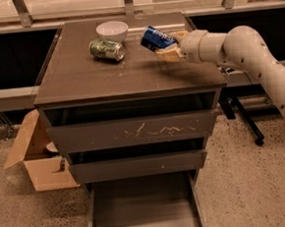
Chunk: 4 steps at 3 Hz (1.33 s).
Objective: Pick pepsi can from bottom drawer and place on counter
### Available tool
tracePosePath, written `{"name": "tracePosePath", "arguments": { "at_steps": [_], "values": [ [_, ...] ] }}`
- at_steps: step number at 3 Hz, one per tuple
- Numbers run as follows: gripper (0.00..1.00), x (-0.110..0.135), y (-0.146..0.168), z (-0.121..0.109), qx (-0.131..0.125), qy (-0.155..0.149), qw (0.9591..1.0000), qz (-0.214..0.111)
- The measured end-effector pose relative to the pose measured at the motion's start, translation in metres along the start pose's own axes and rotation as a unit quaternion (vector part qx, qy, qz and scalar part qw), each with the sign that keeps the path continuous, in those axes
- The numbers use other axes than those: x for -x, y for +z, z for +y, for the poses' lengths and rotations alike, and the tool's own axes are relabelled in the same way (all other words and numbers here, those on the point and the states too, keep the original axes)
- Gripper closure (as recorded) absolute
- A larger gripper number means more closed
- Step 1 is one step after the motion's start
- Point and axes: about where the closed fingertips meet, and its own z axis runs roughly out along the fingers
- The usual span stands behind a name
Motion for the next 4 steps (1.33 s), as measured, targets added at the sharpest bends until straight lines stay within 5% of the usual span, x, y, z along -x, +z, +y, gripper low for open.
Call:
{"name": "tracePosePath", "arguments": {
  "at_steps": [4],
  "values": [
    [0.05,-0.017,-0.004,-0.018,-0.010,0.026,0.9996,0.003]
  ]
}}
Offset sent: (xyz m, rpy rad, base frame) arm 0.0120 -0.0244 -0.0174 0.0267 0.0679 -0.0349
